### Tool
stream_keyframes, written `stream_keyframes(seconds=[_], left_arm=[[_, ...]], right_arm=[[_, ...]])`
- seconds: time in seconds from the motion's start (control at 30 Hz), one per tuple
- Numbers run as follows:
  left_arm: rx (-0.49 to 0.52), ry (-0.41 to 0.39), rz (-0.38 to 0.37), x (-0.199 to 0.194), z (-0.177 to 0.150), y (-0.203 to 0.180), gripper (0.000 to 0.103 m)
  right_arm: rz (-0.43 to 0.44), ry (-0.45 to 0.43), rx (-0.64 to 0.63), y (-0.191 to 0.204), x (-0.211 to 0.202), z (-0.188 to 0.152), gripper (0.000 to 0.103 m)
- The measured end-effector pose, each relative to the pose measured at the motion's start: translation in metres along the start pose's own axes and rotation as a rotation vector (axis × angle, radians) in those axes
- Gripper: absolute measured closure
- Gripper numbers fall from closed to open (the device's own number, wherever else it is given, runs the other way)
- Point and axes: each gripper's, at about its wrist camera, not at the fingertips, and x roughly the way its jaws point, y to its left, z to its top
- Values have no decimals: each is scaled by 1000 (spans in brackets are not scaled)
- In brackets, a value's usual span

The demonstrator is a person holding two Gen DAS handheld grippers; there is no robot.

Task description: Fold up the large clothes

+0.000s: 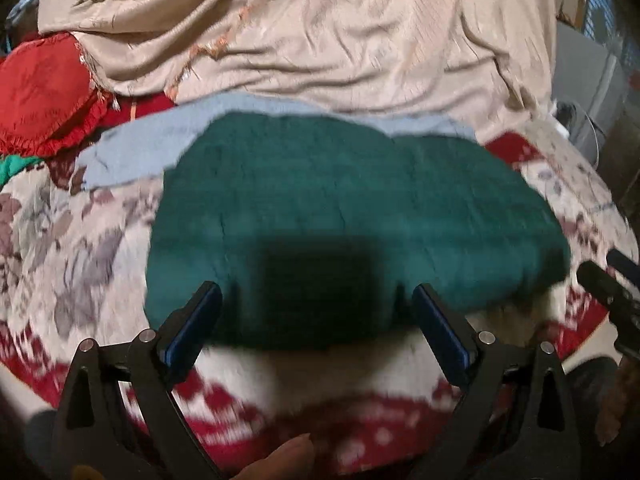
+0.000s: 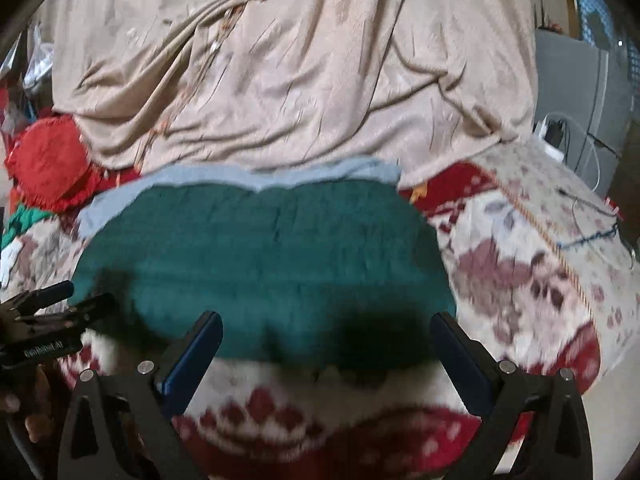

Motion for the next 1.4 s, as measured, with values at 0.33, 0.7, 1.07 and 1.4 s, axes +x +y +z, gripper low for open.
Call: stream_keyframes(seconds=[0.33, 0.7, 1.07, 1.4], left_arm=[[19, -34, 63, -28, -41, -15, 7], [41, -101, 73, -48, -43, -25, 7], [44, -88, 71, -45, -46, -30, 6], [43, -83, 72, -45, -49, -28, 6]], right_arm=[[9, 32, 61, -11, -24, -25, 1], [-50, -46, 0, -9, -62, -39, 1], [-37, -39, -30, 0, -62, -44, 1], [-31, -29, -42, 5, -58, -46, 1]])
